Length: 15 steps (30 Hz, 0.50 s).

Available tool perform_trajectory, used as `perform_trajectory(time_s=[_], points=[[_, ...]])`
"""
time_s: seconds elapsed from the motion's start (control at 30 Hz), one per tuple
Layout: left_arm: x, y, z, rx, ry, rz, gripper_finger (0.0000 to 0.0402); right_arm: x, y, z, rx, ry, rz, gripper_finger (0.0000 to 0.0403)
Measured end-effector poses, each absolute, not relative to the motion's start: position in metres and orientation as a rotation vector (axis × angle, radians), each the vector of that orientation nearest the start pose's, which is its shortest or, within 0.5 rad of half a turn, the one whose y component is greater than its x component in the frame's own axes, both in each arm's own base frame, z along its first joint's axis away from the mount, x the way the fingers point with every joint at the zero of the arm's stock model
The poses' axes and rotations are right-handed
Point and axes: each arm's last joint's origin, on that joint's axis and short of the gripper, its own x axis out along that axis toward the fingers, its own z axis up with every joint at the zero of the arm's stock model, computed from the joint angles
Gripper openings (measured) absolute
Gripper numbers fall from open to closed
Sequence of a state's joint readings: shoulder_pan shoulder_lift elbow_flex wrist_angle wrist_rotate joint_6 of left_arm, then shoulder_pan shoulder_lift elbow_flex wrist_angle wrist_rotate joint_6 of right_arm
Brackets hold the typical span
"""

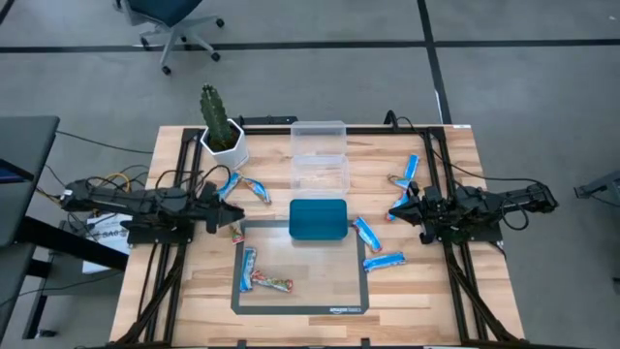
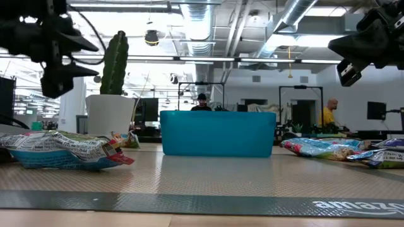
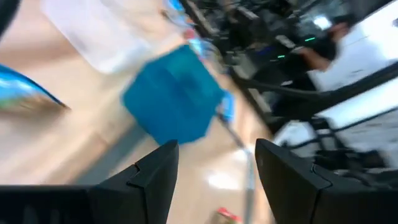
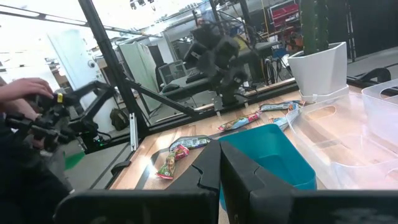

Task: Pick and place Granola Bars by type
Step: Put the yellow granola bar into the top transparent bin

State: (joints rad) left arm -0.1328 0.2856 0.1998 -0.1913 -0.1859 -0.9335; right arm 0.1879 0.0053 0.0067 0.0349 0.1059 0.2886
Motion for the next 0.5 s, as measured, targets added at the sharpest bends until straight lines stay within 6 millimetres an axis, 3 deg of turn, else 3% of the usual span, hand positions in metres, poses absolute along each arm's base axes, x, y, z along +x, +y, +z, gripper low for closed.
perform_trajectory(time_s=[0.27,0.5], points=[[0.134,0.008,0.229,-0.749,0.372,0.527,0.0206,0.096,0.015,0.169,0.293,-0.024,0.087,0.0000],[0.171,0.026,0.219,-0.764,0.599,0.663,0.0206,0.096,0.015,0.169,0.294,-0.024,0.086,0.0000]])
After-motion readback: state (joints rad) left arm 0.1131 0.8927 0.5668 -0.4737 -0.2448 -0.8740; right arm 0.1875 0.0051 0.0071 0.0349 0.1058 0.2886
